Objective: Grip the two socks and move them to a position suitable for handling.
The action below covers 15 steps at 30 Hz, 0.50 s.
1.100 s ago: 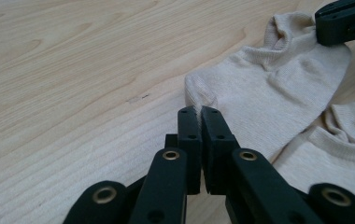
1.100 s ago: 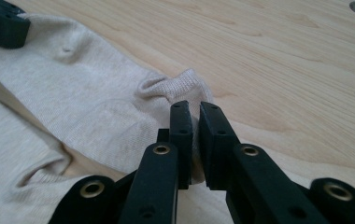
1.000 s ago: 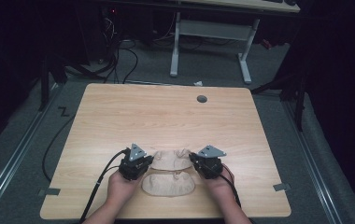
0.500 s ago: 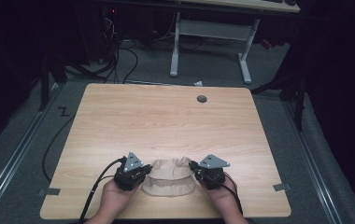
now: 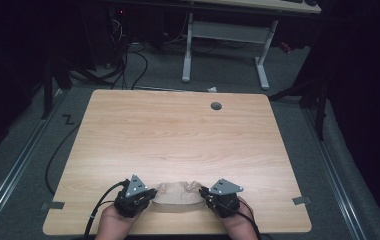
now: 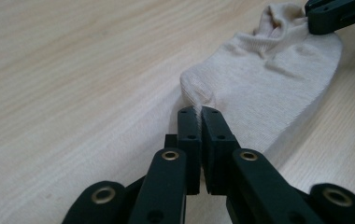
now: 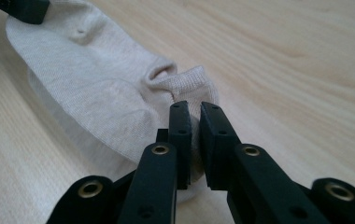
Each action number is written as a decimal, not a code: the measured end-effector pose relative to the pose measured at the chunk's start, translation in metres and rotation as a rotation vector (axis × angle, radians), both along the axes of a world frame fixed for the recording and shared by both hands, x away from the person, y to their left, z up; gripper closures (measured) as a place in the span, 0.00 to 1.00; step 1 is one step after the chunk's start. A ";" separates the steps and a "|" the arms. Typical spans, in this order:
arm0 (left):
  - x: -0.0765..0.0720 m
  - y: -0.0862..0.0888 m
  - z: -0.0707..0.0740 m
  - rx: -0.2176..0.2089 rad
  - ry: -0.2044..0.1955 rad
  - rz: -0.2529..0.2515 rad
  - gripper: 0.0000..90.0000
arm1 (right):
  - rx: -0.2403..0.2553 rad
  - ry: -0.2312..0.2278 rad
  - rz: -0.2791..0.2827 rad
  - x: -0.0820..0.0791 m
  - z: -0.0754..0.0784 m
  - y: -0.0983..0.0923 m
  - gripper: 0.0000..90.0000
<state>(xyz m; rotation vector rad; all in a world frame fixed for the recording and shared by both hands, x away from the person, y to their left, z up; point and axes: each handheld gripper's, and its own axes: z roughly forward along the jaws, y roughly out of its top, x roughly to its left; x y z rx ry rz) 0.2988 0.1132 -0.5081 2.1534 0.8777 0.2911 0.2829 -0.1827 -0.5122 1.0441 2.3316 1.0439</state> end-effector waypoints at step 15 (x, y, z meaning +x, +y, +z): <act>0.003 0.004 0.003 -0.038 0.003 0.019 0.69 | 0.040 0.002 -0.012 -0.003 0.000 -0.007 0.78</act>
